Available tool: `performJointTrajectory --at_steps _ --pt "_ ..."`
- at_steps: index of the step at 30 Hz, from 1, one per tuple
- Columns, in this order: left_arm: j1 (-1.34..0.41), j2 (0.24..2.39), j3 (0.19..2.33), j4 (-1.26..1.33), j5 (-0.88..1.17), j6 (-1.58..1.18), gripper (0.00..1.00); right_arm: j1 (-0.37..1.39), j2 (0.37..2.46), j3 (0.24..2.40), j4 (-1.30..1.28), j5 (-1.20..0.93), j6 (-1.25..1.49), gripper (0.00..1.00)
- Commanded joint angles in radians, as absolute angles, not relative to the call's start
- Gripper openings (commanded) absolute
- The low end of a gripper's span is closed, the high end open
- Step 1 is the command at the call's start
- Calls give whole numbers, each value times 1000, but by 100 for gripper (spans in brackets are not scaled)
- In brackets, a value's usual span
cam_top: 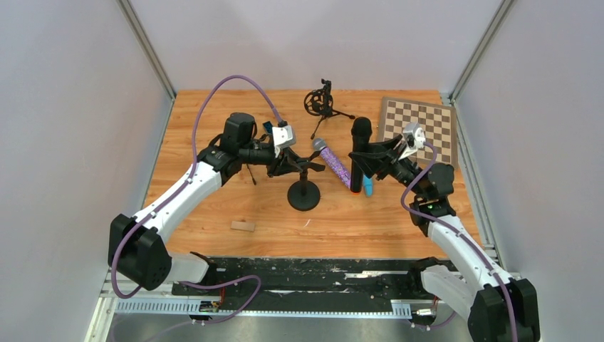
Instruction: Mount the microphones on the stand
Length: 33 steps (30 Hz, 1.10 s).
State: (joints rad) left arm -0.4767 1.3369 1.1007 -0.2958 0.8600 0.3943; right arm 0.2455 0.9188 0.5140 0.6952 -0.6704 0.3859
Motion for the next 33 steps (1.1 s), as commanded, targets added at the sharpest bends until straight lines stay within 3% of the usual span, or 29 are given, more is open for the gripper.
performJointTrajectory --at_steps 1,14,27,33 --pt "-474 1333 1144 -301 896 411 0 249 966 583 835 -647 345 0" --pt "-474 1334 1139 -309 877 419 0 249 1208 588 1234 -702 398 0" --pt "-475 1342 1136 -305 874 419 0 262 1316 574 1625 -753 481 0" --pt "-475 1334 1129 -303 869 428 0 295 1364 605 1650 -760 486 0"
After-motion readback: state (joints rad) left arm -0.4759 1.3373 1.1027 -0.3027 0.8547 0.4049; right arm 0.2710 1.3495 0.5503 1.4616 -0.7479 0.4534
